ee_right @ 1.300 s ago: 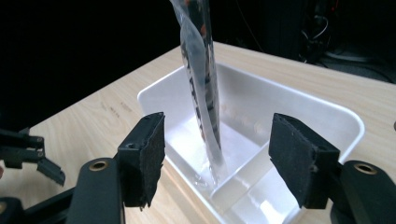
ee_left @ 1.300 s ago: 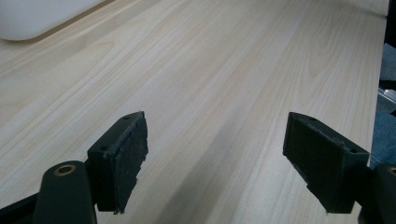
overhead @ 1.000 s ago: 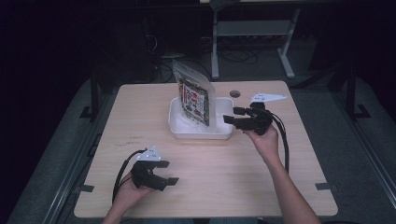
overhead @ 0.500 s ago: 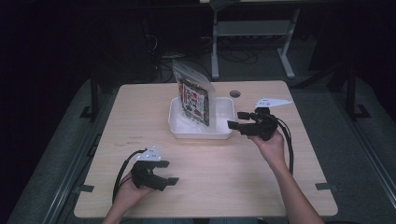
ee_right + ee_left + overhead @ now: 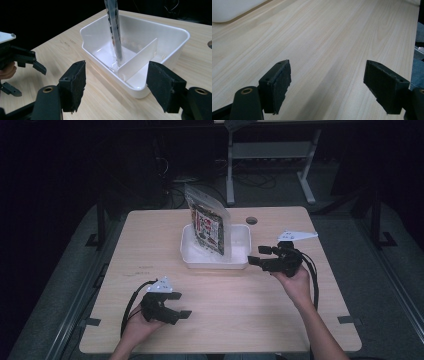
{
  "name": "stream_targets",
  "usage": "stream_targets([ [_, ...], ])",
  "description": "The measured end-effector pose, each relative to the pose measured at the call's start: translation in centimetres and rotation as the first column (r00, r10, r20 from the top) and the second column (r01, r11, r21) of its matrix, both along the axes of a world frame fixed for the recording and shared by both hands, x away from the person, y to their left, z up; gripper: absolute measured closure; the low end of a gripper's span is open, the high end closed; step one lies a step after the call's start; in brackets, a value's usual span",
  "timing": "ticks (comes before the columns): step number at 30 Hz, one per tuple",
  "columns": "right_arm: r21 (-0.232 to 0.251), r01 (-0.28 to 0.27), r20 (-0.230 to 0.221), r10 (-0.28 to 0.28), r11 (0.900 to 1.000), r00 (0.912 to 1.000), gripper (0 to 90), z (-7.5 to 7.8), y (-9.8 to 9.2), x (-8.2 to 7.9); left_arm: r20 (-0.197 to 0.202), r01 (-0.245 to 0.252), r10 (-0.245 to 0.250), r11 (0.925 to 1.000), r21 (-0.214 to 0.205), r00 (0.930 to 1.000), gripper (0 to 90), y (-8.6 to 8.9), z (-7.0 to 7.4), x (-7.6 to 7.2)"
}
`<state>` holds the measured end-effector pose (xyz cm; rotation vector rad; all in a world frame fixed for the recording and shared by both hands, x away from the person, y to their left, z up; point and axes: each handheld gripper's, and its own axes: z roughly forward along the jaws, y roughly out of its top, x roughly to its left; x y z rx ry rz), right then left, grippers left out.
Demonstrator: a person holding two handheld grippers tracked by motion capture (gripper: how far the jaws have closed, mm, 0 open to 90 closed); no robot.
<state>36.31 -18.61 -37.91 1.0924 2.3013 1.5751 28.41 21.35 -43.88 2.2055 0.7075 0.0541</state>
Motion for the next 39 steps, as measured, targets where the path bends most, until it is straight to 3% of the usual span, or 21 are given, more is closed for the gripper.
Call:
stream_targets([
  [39,-0.002,-0.012,-0.035,0.012,0.9999,0.9993,27.9,-0.9,-2.6,-3.2,0.006,0.006,-0.006,0.9999,0.010,1.0000,21.3,-0.1,0.0,-0.1],
])
